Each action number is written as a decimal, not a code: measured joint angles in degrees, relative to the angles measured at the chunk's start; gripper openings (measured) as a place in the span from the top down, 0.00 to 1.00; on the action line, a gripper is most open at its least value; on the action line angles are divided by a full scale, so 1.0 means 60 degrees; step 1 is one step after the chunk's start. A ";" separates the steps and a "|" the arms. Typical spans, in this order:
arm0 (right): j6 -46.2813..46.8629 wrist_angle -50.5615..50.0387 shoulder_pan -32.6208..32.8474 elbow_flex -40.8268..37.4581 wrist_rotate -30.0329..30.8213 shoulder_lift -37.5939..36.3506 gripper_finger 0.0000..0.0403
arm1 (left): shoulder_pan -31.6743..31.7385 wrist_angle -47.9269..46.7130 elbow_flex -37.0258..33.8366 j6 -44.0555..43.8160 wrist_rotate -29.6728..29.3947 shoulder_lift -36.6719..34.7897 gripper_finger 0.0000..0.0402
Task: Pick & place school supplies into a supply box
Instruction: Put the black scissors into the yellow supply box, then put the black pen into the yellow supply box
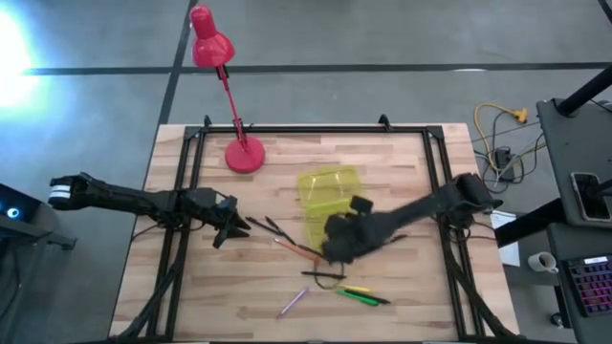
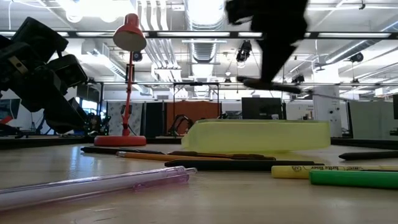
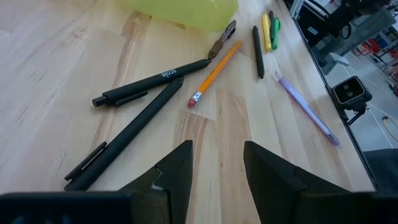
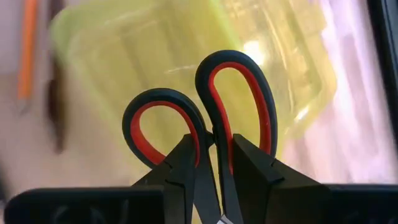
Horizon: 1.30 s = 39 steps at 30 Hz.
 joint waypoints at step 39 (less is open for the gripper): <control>-0.2553 0.2999 -0.2071 0.0075 -0.3074 0.0775 0.52 | -0.0003 -0.0011 0.0007 -0.1256 0.0012 -0.0009 0.68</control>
